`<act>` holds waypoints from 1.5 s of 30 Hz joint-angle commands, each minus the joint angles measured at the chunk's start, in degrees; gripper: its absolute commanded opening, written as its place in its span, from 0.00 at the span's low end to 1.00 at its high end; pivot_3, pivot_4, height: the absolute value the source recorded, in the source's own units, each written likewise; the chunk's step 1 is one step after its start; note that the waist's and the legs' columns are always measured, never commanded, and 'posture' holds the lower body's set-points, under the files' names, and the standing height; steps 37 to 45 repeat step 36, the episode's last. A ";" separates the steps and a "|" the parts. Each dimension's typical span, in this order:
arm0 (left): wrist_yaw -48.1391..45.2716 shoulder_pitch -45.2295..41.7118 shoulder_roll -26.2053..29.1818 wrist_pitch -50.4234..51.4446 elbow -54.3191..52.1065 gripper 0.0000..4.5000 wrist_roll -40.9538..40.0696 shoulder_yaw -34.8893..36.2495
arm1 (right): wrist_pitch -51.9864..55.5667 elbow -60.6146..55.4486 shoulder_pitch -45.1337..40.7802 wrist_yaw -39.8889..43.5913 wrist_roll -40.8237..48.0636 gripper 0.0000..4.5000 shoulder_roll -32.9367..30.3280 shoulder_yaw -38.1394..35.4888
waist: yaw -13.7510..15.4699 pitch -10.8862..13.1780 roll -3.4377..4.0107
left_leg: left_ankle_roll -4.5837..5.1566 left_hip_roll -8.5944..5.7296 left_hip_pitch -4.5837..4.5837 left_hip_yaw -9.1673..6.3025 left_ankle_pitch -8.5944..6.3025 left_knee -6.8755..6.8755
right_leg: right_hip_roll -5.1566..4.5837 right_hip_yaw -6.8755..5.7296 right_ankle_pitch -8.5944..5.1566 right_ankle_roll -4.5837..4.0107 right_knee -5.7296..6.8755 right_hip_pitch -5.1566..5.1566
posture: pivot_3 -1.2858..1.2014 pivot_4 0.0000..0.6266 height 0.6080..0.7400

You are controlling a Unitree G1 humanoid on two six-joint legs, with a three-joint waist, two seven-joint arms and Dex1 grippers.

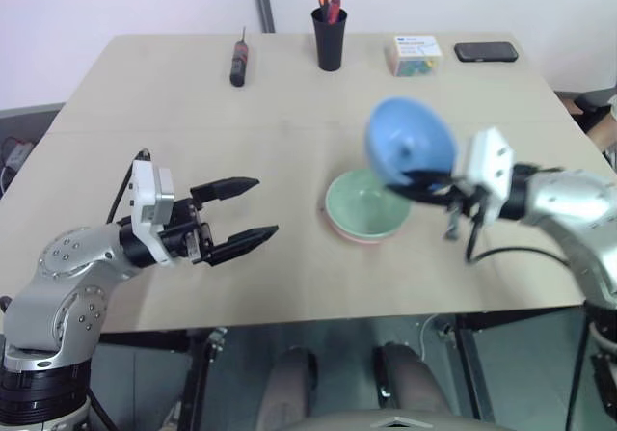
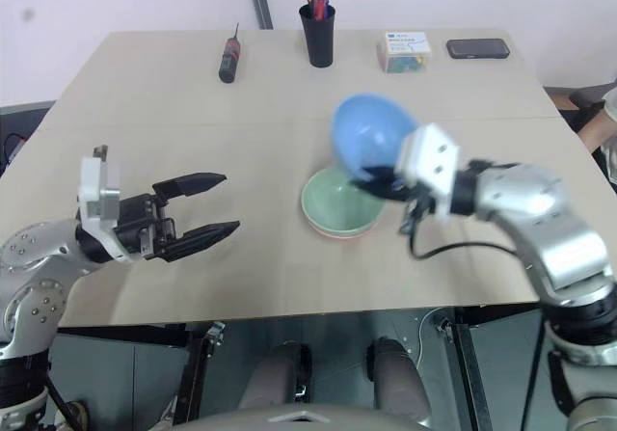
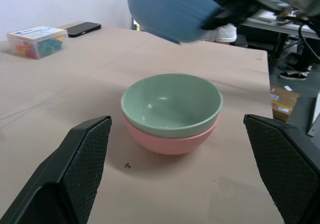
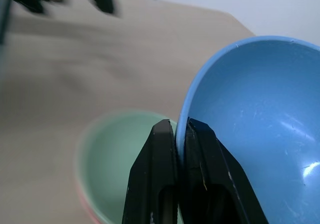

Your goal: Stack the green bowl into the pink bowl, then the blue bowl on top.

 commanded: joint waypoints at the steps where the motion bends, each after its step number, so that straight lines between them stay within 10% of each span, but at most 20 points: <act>1: -0.51 -0.72 0.04 -2.04 -0.06 1.00 0.73 0.04 | 0.83 0.43 -0.93 -0.68 -1.22 0.02 1.48 3.75 | 0.13 0.01 0.00 | 0.00 -0.02 -0.02 0.02 0.00 0.01 | -0.02 0.02 0.00 0.00 -0.01 -0.01 | 0.52 0.24 1.00; 14: 3.23 1.41 -0.21 -1.97 -3.37 1.00 2.38 0.13 | -5.31 5.47 1.10 -2.28 -8.05 0.88 0.50 2.00 | 0.17 0.01 0.00 | 0.00 -0.03 -0.11 -0.05 0.00 0.04 | -0.04 -0.05 0.00 0.00 -0.06 -0.02 | 0.52 0.24 1.00; 29: 5.41 10.88 3.83 2.58 -7.15 1.00 0.69 7.31 | 4.25 0.10 33.43 7.49 11.84 1.00 -12.82 -41.89 | 1.51 -0.01 -0.03 | 0.01 -0.04 -0.13 0.13 -0.01 0.02 | -0.05 -0.23 -0.02 -0.01 -0.19 0.08 | 0.52 0.24 1.00; 45: 2.99 11.36 7.51 5.34 -7.62 1.00 -0.72 8.18 | 2.31 0.57 35.57 8.38 12.35 1.00 -13.59 -43.08 | 1.06 -0.03 -0.03 | 0.01 0.06 0.14 0.45 0.00 0.03 | 0.07 0.11 -0.03 0.01 -0.07 0.10 | 0.52 0.24 1.00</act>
